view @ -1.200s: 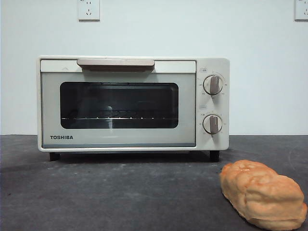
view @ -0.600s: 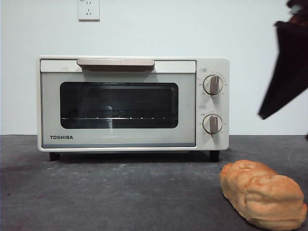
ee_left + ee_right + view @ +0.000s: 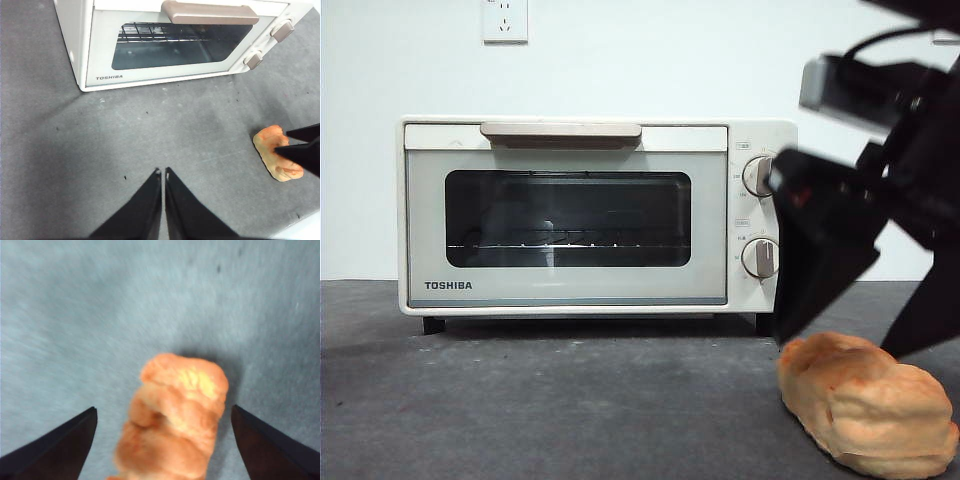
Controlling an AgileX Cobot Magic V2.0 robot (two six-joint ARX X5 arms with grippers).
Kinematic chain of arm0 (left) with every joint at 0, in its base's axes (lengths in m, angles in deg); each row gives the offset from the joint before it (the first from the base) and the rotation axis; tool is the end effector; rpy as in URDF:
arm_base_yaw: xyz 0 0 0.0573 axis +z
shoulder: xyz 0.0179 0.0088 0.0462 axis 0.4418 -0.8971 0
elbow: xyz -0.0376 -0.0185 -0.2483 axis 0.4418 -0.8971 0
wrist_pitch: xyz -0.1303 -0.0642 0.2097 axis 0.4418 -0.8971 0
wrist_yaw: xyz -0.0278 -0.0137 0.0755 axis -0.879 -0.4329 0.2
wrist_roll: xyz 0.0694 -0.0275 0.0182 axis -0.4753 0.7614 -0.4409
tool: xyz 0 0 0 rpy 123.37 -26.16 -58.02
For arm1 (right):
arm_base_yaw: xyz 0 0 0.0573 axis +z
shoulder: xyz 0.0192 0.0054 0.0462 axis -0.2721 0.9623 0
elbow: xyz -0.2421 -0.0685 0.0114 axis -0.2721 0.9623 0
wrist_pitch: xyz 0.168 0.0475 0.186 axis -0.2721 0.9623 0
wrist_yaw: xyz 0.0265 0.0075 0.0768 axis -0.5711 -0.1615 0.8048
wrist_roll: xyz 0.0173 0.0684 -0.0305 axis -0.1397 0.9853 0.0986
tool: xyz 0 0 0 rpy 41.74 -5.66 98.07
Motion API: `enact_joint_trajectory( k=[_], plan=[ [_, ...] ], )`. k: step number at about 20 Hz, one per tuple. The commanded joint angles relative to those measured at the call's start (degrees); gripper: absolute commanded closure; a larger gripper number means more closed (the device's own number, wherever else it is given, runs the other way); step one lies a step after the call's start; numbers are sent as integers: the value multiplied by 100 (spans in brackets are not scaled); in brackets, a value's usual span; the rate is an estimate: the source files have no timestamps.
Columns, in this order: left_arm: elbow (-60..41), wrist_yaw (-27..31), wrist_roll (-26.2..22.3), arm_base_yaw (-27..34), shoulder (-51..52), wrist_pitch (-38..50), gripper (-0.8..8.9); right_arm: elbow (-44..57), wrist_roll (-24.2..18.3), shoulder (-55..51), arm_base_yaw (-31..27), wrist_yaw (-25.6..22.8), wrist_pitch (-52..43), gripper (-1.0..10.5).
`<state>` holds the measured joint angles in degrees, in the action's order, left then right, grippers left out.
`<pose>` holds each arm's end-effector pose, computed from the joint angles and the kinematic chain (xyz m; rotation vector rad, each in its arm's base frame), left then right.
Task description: The left arm flap open the oven, the right arm pick bread and place it into oven, the left arm flap close the oven
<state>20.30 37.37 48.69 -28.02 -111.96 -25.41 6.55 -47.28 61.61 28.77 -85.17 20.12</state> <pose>0.1148 -0.0307 0.2973 -0.1822 0.6754 -0.4507 0.1660 0.1562 0.1355 0.0971 0.9727 0.4004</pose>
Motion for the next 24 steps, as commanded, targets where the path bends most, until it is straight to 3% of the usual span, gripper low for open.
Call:
enact_joint_trajectory(
  k=[1, 9, 12, 17, 24],
  plan=[
    [111, -33, -46, -15, -24, 63, 797, -17, 81, 249, 52, -129, -173, 518],
    [111, -33, -46, -15, -24, 68, 797, -20, 81, 804, 114, -260, -378, 523],
    [111, -33, -46, -15, -24, 66, 797, -20, 79, 800, 114, -264, -387, 676],
    [111, -33, -46, -15, -24, 70, 797, -22, 59, 769, 114, -138, -402, 745],
    [111, -291, 269, -68, -92, 555, 797, -313, -157, -258, 111, -72, -35, 745]
  ],
)
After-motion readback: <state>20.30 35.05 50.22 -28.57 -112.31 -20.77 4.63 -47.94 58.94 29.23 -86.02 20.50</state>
